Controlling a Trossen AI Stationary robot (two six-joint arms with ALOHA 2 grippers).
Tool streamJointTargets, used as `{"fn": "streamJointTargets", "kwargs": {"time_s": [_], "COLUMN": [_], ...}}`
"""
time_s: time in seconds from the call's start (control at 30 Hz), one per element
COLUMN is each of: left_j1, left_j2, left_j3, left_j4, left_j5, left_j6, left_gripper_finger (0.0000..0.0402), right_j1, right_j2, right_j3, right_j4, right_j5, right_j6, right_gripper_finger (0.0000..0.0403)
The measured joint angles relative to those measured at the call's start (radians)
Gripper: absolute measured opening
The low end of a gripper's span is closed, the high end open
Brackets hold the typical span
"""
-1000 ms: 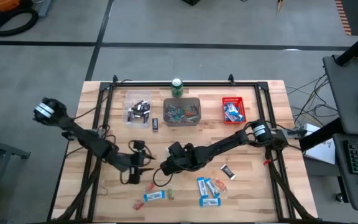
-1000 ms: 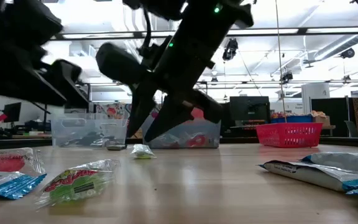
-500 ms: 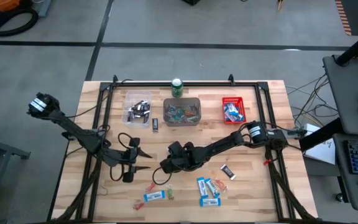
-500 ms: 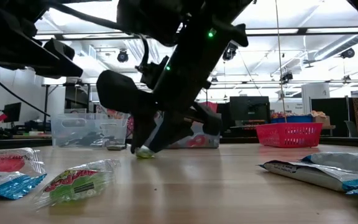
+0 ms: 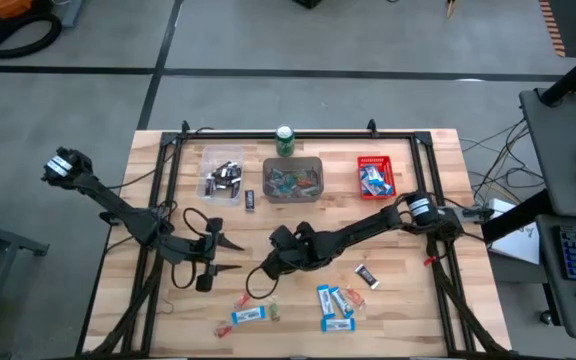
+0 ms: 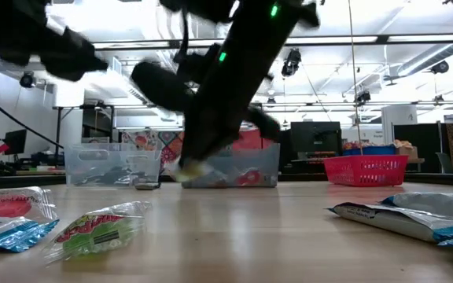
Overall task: Organize candy in baskets
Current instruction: Put the green gummy into the black bin
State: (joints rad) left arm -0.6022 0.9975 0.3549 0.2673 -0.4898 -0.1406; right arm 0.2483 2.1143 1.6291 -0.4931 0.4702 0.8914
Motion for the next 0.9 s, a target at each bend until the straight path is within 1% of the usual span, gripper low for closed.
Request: {"fn": "streamJointTargets", "kwargs": {"time_s": [0.13, 0.27, 0.33, 0.47, 0.53, 0.6, 0.67, 0.7, 0.8, 0.9], "left_j1": [0.0, 0.001, 0.002, 0.002, 0.002, 0.002, 0.002, 0.002, 0.002, 0.002], "left_j2": [-0.037, -0.042, -0.034, -0.022, -0.017, -0.013, -0.01, -0.008, -0.004, -0.002], "left_j3": [0.073, 0.151, 0.181, 0.221, 0.228, 0.235, 0.242, 0.244, 0.252, 0.254], "left_j4": [-0.12, -0.223, -0.254, -0.294, -0.303, -0.32, -0.358, -0.378, -0.446, -0.488], "left_j5": [-0.082, -0.158, -0.177, -0.181, -0.182, -0.182, -0.182, -0.182, -0.181, -0.18], "left_j6": [0.035, 0.066, 0.073, 0.076, 0.071, 0.053, 0.013, -0.013, -0.115, -0.206], "left_gripper_finger": [0.0193, 0.0193, 0.0193, 0.0193, 0.0193, 0.0193, 0.0193, 0.0193, 0.0193, 0.0193], "right_j1": [-0.005, -0.032, -0.058, -0.141, -0.186, -0.228, -0.267, -0.287, -0.342, -0.391], "right_j2": [-0.091, -0.207, -0.262, -0.337, -0.349, -0.349, -0.345, -0.342, -0.332, -0.326], "right_j3": [0.0, -0.003, -0.012, -0.031, -0.031, -0.031, -0.033, -0.035, -0.042, -0.05], "right_j4": [-0.146, -0.287, -0.328, -0.336, -0.332, -0.332, -0.331, -0.329, -0.294, -0.274], "right_j5": [-0.001, 0.002, 0.002, 0.004, 0.011, 0.049, 0.082, 0.08, 0.025, -0.058], "right_j6": [-0.073, -0.162, -0.219, -0.355, -0.434, -0.503, -0.56, -0.584, -0.642, -0.682], "right_gripper_finger": [0.0009, 0.0009, 0.0009, 0.0009, 0.0009, 0.0009, 0.0009, 0.0009, 0.0011, 0.0025]}}
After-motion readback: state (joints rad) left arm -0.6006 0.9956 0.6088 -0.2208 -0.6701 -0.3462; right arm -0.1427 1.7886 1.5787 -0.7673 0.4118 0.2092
